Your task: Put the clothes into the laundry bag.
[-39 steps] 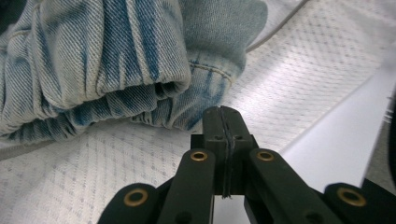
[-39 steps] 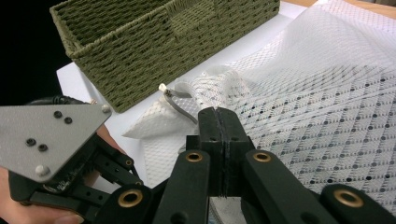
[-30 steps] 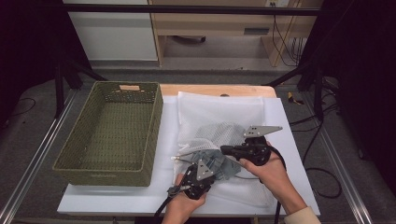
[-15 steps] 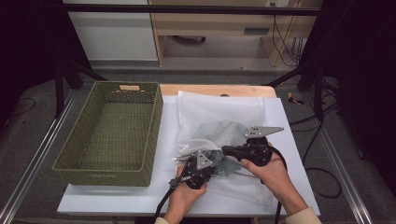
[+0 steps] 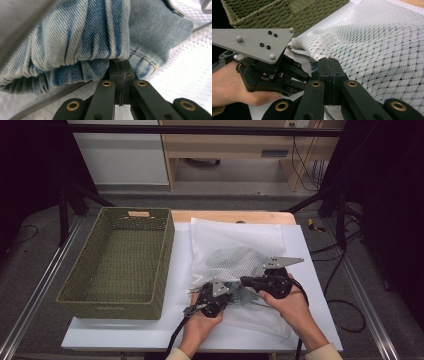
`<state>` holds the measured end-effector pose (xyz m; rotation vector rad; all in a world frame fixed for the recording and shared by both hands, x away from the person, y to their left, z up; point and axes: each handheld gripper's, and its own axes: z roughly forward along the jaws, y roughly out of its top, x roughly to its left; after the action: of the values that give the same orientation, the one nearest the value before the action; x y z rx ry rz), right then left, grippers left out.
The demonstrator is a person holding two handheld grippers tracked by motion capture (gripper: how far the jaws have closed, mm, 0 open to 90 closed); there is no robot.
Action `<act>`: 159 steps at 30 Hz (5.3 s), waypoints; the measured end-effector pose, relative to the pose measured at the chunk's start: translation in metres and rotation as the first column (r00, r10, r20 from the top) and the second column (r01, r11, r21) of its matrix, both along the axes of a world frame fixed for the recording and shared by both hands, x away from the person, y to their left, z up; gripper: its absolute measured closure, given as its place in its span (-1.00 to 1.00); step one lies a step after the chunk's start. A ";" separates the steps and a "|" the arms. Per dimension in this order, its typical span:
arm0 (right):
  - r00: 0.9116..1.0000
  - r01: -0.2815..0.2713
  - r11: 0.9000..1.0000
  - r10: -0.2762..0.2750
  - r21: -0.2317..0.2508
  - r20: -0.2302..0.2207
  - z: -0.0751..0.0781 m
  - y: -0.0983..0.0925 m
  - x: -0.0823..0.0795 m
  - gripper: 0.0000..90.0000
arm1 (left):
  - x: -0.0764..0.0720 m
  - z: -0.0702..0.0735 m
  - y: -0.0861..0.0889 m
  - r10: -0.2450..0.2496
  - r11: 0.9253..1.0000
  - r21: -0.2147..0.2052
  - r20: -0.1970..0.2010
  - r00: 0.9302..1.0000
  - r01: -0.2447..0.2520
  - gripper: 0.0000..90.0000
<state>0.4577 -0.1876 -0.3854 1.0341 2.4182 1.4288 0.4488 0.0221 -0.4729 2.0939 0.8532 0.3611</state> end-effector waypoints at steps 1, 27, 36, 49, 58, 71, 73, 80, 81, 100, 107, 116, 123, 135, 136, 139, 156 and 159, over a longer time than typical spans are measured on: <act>1.000 0.002 1.000 -0.002 0.000 -0.002 0.000 0.000 0.000 1.00 | 0.001 0.001 0.000 0.005 1.000 -0.001 0.005 1.000 -0.005 1.00; 1.000 0.002 1.000 -0.002 -0.009 -0.007 -0.003 0.007 0.002 1.00 | -0.031 0.012 0.008 -0.083 0.997 -0.001 -0.001 0.997 0.083 1.00; 1.000 -0.004 1.000 0.004 0.001 -0.005 -0.004 0.008 0.000 1.00 | -0.025 -0.006 -0.005 -0.083 0.995 0.057 -0.041 0.996 0.085 1.00; 1.000 0.001 1.000 -0.001 0.005 -0.008 -0.004 0.006 0.000 1.00 | -0.006 -0.005 -0.010 -0.017 0.999 0.035 0.009 1.000 0.017 1.00; 1.000 0.011 1.000 -0.011 -0.003 -0.017 -0.004 0.007 0.001 1.00 | 0.004 -0.006 -0.013 0.012 1.000 0.009 0.033 0.999 -0.012 1.00; 0.999 0.042 0.999 -0.042 -0.032 -0.017 -0.006 0.006 0.003 1.00 | 0.018 -0.005 -0.015 0.042 0.999 0.006 0.045 0.998 -0.042 1.00; 0.999 0.046 0.998 -0.047 -0.036 -0.023 -0.008 0.007 0.003 1.00 | 0.020 -0.005 -0.016 0.046 0.999 0.006 0.046 0.998 -0.046 1.00; 0.999 0.046 0.998 -0.048 -0.046 -0.025 -0.011 0.008 0.004 1.00 | 0.026 -0.005 -0.019 0.055 0.998 0.012 0.057 0.997 -0.056 1.00; 0.999 0.045 0.998 -0.046 -0.047 -0.026 -0.011 0.008 0.004 1.00 | 0.027 -0.005 -0.019 0.056 0.998 0.012 0.058 0.997 -0.057 1.00; 0.998 0.050 0.997 -0.053 -0.062 -0.036 -0.018 0.010 0.005 1.00 | 0.037 -0.006 -0.021 0.079 0.997 0.009 0.070 0.994 -0.080 1.00; 0.998 0.042 0.997 -0.044 -0.069 -0.034 -0.019 0.012 0.003 1.00 | 0.039 -0.006 -0.022 0.093 0.996 -0.004 0.069 0.993 -0.093 1.00; 0.999 0.031 0.997 -0.034 -0.066 -0.041 -0.022 0.013 0.001 1.00 | 0.044 -0.007 -0.022 0.117 0.993 -0.022 0.063 0.991 -0.116 1.00; 0.999 0.030 0.998 -0.032 -0.061 -0.038 -0.024 0.014 0.002 1.00 | 0.048 -0.006 -0.023 0.128 0.992 -0.013 0.068 0.989 -0.128 1.00; 0.998 0.033 0.998 -0.035 -0.061 -0.042 -0.024 0.013 0.003 1.00 | 0.051 -0.007 -0.024 0.142 0.990 -0.009 0.077 0.987 -0.142 1.00; 0.998 0.034 0.997 -0.037 -0.062 -0.043 -0.024 0.013 0.003 1.00 | 0.051 -0.007 -0.024 0.143 0.990 -0.010 0.079 0.987 -0.143 1.00; 0.998 0.034 0.998 -0.036 -0.061 -0.043 -0.024 0.013 0.003 1.00 | 0.052 -0.007 -0.025 0.146 0.989 -0.007 0.079 0.986 -0.146 1.00; 0.998 0.043 0.998 -0.045 -0.056 -0.047 -0.024 0.014 0.006 1.00 | 0.059 -0.009 -0.028 0.158 0.987 -0.004 0.079 0.984 -0.158 1.00; 0.998 0.045 0.997 -0.048 -0.057 -0.046 -0.025 0.014 0.007 1.00 | 0.060 -0.009 -0.029 0.160 0.987 -0.006 0.083 0.984 -0.160 1.00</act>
<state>0.4645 -0.1741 -0.4099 1.1158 2.4347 1.3291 0.5090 -0.0064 -0.4819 2.0016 0.9747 0.5305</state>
